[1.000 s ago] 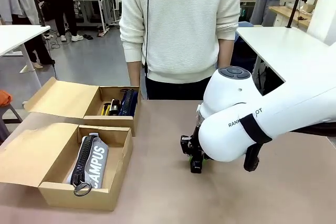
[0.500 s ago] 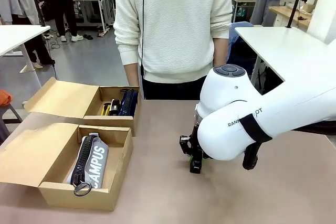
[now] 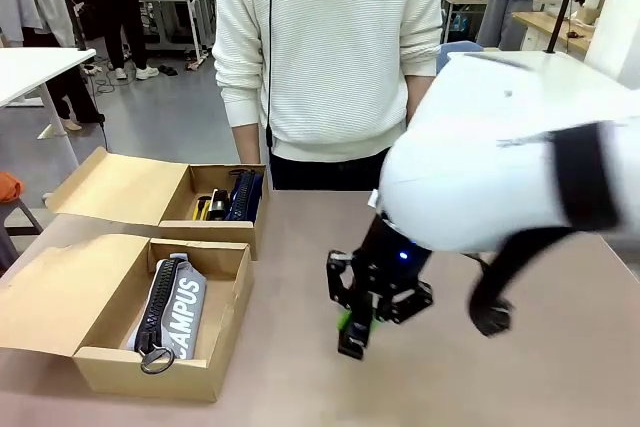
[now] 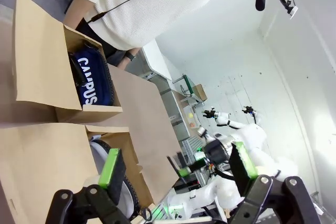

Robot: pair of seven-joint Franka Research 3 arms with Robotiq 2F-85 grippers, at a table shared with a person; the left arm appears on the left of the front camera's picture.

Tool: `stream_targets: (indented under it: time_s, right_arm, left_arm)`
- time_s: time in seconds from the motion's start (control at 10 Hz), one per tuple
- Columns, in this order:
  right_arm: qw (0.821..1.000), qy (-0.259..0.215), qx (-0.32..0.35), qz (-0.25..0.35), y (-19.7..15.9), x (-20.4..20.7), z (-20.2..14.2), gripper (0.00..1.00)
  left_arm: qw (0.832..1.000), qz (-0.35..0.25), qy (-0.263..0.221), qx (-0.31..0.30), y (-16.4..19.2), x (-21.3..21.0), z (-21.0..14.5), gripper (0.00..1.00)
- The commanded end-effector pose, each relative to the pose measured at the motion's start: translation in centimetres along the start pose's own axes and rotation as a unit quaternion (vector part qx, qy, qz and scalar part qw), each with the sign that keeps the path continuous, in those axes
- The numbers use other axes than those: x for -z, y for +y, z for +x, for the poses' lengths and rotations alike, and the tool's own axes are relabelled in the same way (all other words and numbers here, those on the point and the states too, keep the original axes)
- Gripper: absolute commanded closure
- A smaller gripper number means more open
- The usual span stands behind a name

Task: Place items inside the box.
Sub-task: Pick up a Pencil pouch or Stapler and place it inside the Mailer Box closest to the robot.

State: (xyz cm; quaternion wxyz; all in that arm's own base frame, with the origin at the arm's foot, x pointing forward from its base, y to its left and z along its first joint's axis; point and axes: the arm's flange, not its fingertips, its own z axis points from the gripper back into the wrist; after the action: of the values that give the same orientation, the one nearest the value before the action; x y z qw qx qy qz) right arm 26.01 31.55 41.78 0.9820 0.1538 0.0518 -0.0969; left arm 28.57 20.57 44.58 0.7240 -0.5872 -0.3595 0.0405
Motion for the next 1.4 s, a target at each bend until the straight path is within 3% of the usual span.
stream_targets:
  time_s: [0.0, 0.1, 0.3, 0.4, 0.5, 0.6, 1.0, 1.2, 1.3]
  right_arm:
    - [1.0, -0.025, -0.006, -0.013, -2.8, -2.2, -2.6, 1.0]
    - [1.0, 0.0, 0.0, 0.0, 0.0, 0.0, 0.0, 1.0]
    - [1.0, 0.0, 0.0, 0.0, 0.0, 0.0, 0.0, 1.0]
    - [1.0, -0.005, -0.005, -0.012, -1.6, -1.2, -2.1, 0.67]
    - [0.998, -0.049, -0.026, 0.002, 1.2, -1.3, -2.7, 0.67]
    - [0.996, -0.064, -0.065, -0.015, 5.1, -0.3, -2.7, 0.67]
    - [0.983, -0.079, -0.16, 0.052, 15.5, 2.1, -2.3, 0.67]
    - [0.98, -0.078, -0.182, 0.019, 20.6, 4.7, -2.2, 0.67]
    - [0.981, -0.083, -0.174, -0.005, 20.9, 4.9, -2.3, 0.67]
  left_arm:
    - [1.0, -0.01, -0.009, 0.008, -0.2, 0.1, -0.1, 0.0]
    - [1.0, -0.01, -0.009, 0.008, -0.2, 0.1, -0.1, 0.0]
    - [1.0, -0.01, -0.009, 0.008, -0.2, 0.1, -0.1, 0.0]
    - [1.0, -0.01, -0.009, 0.008, -0.2, 0.1, -0.1, 0.0]
    - [1.0, -0.01, -0.009, 0.008, -0.2, 0.1, -0.1, 0.0]
    - [1.0, -0.01, -0.009, 0.008, -0.2, 0.1, -0.1, 0.0]
    - [1.0, -0.01, -0.009, 0.008, -0.2, 0.1, -0.1, 0.0]
    - [1.0, -0.01, -0.009, 0.008, -0.2, 0.1, -0.1, 0.0]
    - [1.0, -0.01, -0.009, 0.008, -0.2, 0.1, -0.1, 0.0]
